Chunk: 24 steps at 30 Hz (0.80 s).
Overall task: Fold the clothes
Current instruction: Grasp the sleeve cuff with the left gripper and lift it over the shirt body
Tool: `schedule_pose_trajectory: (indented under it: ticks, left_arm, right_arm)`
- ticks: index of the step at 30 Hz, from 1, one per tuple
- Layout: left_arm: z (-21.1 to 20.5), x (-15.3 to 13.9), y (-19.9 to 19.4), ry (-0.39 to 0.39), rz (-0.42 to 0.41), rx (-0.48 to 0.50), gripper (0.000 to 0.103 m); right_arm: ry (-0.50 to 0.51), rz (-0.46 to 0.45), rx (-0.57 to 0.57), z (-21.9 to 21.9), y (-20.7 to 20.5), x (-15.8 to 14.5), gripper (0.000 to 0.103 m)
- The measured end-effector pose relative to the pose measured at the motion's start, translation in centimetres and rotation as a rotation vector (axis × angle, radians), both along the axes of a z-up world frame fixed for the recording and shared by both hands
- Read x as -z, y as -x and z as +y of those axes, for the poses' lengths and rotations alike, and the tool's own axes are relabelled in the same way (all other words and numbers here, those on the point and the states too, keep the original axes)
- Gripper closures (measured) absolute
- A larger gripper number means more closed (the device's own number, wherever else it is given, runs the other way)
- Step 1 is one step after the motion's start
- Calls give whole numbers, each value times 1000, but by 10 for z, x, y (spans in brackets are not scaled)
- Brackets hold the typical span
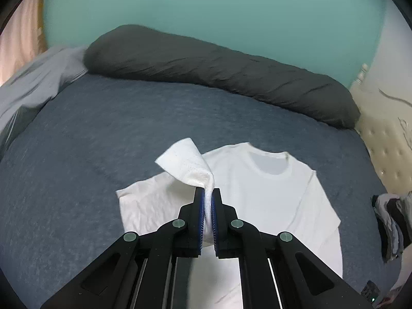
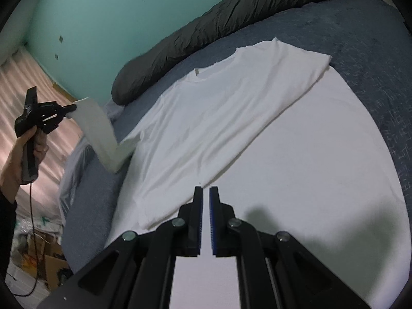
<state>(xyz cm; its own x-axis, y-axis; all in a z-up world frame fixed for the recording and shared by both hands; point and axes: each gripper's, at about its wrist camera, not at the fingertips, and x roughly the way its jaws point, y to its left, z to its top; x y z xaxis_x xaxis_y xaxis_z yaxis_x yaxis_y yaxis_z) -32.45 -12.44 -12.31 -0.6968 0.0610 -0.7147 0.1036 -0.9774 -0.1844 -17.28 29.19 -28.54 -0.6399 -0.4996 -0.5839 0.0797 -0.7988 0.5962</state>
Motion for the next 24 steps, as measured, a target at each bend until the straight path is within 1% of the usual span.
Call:
schedule_pose_trajectory:
  ticks: [4, 7, 9, 11, 12, 17, 20, 22, 24]
  left_arm:
    - [56, -15, 13, 39, 18, 82, 98]
    - [97, -21, 19, 28, 25, 138, 98]
    - [123, -18, 24, 11, 15, 176, 98]
    - [154, -11, 27, -6, -2, 219, 98]
    - [171, -7, 29, -13, -10, 243, 98]
    - [243, 17, 21, -5, -44, 372, 98]
    - [279, 43, 7, 21, -79, 453, 98]
    - [298, 67, -2, 49, -109, 501, 98]
    - [308, 88, -7, 59, -138, 519, 98]
  right_arm:
    - [40, 3, 13, 17, 1, 0, 98]
    - [84, -5, 54, 35, 2, 2, 98]
    - [58, -4, 88, 43, 0, 1, 98]
    - [9, 10, 114, 49, 0, -5, 98]
    - [-9, 19, 120, 52, -1, -9, 98]
    - [7, 46, 161, 74, -6, -18, 98]
    - [24, 42, 192, 89, -7, -19, 99]
    - [31, 34, 208, 96, -6, -18, 99]
    - [27, 27, 223, 101, -4, -17, 99]
